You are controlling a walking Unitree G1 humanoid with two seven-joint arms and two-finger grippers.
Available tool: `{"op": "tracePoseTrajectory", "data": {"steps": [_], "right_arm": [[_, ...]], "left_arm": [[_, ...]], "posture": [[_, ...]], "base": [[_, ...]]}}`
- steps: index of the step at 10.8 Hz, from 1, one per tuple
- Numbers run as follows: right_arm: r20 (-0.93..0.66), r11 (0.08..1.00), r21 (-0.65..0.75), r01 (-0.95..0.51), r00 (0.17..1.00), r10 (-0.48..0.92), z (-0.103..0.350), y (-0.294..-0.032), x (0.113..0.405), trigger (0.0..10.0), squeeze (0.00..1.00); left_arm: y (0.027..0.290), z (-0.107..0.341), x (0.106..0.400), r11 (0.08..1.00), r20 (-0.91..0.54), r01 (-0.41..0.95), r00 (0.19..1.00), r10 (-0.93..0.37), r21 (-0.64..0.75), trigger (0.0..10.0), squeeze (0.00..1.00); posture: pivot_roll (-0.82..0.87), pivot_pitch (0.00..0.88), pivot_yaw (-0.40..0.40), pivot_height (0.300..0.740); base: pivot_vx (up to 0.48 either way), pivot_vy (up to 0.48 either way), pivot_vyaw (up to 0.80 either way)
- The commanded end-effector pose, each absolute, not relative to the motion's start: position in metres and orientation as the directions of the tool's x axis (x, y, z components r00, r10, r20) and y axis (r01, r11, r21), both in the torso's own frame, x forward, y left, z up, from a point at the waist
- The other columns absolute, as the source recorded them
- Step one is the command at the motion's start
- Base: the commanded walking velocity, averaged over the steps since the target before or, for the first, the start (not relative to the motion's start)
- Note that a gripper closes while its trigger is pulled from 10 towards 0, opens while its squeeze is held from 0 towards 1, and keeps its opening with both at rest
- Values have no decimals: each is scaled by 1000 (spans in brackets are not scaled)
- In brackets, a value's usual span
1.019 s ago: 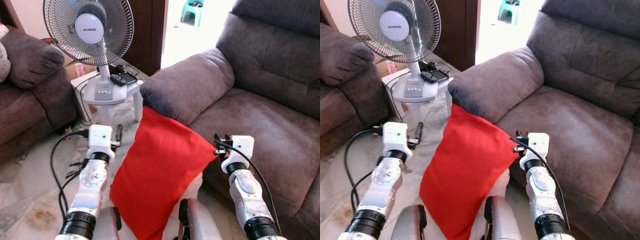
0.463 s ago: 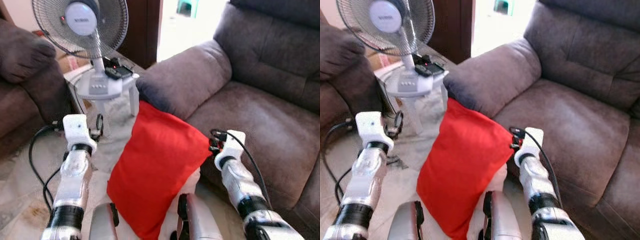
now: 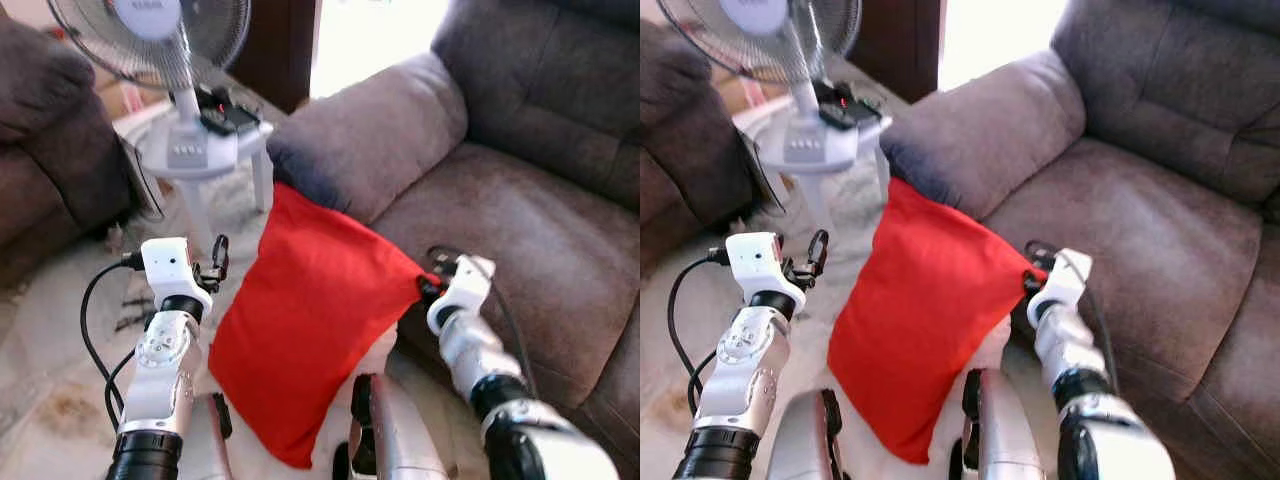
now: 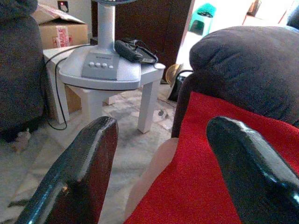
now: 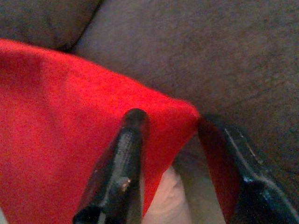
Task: Move the pillow to the sofa from floor
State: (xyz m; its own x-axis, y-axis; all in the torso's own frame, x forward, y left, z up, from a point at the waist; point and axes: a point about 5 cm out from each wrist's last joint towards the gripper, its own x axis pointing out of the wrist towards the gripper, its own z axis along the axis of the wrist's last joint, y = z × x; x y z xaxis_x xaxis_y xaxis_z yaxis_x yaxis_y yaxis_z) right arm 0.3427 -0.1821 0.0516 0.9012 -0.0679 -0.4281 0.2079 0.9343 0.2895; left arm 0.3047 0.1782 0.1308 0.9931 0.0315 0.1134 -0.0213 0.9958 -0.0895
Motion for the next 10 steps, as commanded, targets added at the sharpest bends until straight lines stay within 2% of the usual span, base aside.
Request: {"op": "tracePoseTrajectory", "data": {"steps": [1, 3, 4, 5, 9, 10], "right_arm": [[-420, 915, 323, 243, 903, -92, 56, -187, 346, 10000, 1000], [-426, 822, 487, 295, 902, -72, 64, -182, 353, 10000, 1000], [-422, 805, 514, 295, 905, -62, 66, -181, 355, 10000, 1000], [-438, 829, 475, 296, 896, -70, 64, -183, 354, 10000, 0], [-482, 813, 448, 372, 866, -131, 55, -193, 347, 10000, 0], [-474, 806, 464, 368, 872, -126, 55, -191, 348, 10000, 1000]], "left_arm": [[174, 134, 301, 996, 117, 4, 993, 7, -94, 10000, 0], [174, 138, 301, 994, 116, 12, 993, 0, -104, 10000, 0], [173, 139, 300, 994, 113, 14, 994, -2, -109, 10000, 0], [171, 139, 297, 993, 105, 18, 994, -5, -118, 10000, 0], [174, 143, 289, 994, 100, 10, 995, 1, -107, 10000, 0], [174, 144, 288, 994, 99, 9, 995, 1, -106, 10000, 0]], "posture": [[83, 178, -105, 535], [82, 184, -108, 535], [83, 183, -109, 535], [89, 181, -113, 535], [101, 202, -119, 535], [104, 207, -121, 535]], "base": [[0, 0, 0], [0, 0, 0], [0, 0, 0], [0, 0, 0], [0, 0, 0], [0, 0, 0]]}}
